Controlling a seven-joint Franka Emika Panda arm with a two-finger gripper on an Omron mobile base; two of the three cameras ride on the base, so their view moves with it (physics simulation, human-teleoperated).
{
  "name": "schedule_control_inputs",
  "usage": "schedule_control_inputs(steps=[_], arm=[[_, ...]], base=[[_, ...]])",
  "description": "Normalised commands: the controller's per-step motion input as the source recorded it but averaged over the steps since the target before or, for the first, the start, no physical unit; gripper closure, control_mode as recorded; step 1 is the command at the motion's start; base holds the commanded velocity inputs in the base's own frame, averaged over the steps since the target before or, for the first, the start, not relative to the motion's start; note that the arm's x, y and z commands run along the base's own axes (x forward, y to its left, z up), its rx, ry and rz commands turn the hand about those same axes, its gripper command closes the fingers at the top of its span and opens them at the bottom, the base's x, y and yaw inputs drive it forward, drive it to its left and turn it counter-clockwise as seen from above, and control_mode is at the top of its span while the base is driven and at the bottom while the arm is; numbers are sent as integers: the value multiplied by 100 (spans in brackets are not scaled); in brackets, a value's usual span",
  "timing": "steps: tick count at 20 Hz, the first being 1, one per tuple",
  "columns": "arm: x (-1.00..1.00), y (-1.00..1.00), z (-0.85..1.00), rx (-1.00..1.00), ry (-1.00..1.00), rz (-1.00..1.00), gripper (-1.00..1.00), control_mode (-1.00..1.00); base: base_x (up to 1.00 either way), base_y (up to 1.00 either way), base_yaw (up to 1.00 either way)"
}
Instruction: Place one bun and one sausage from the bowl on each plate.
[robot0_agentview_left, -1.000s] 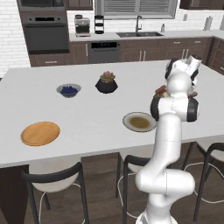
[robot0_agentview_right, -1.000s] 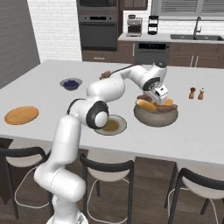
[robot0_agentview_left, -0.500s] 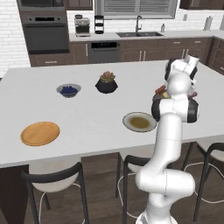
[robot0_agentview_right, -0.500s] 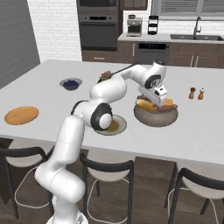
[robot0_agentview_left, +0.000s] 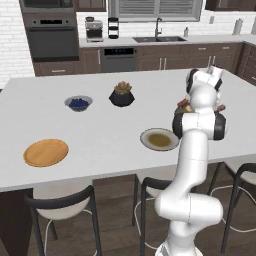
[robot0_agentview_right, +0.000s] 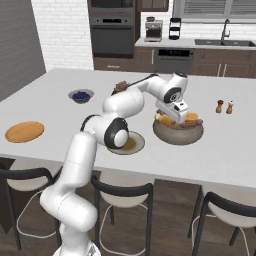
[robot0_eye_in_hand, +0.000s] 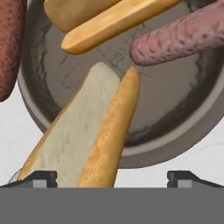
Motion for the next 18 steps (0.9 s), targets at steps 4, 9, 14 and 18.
schedule_control_inputs(steps=[4, 9, 14, 18], arm=[[0, 1, -27, 0, 0, 0, -100, -100], [0, 2, -11, 0, -3, 0, -100, -100], [0, 0, 0, 0, 0, 0, -100, -100], [0, 0, 0, 0, 0, 0, 100, -100]], base=[[0, 0, 0], [0, 0, 0], [0, 0, 0], [0, 0, 0]])
